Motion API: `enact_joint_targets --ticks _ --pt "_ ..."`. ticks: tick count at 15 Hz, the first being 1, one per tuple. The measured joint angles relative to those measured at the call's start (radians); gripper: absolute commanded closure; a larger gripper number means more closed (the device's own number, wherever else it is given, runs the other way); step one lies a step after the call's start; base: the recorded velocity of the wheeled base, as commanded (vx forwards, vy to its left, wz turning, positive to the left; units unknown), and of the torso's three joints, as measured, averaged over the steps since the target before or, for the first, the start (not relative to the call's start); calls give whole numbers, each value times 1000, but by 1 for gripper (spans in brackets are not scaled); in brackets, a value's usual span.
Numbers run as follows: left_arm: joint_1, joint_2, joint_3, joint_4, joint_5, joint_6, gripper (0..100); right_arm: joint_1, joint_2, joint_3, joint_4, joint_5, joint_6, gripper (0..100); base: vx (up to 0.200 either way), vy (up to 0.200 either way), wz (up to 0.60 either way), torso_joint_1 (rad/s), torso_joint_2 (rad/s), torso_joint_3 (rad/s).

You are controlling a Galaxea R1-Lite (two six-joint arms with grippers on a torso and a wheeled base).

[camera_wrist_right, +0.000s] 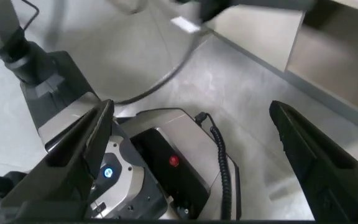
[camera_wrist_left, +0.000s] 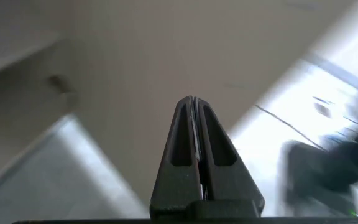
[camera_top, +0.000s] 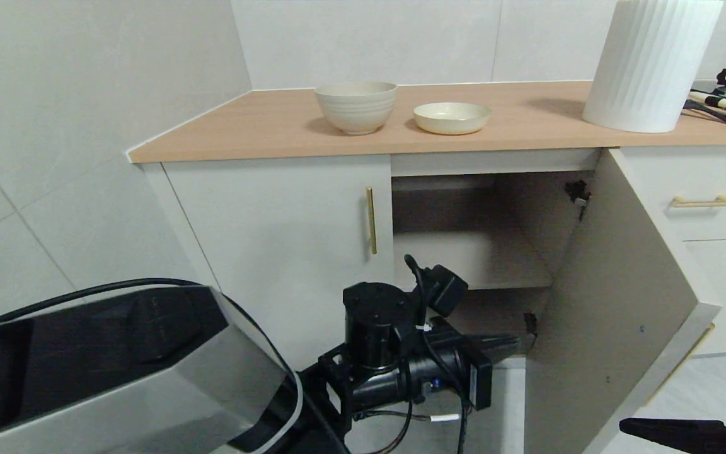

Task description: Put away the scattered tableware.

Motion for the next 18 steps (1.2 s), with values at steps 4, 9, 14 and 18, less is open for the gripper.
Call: enact_joint_targets --ticks 4,9,14,18 --pt "-27 71 -212 204 28 31 100 -2 -16 -6 -9 -1 2 0 0 0 0 0 0 0" --pt "-61 26 -181 201 202 78 100 -76 -27 -49 -7 -4 13 0 0 0 0 0 0 0" --pt "166 -290 40 263 271 184 100 -234 43 -127 -8 -4 16 0 0 0 0 0 0 0" --pt "350 -618 147 623 272 199 100 -267 147 -197 -9 -3 15 0 0 0 0 0 0 0"
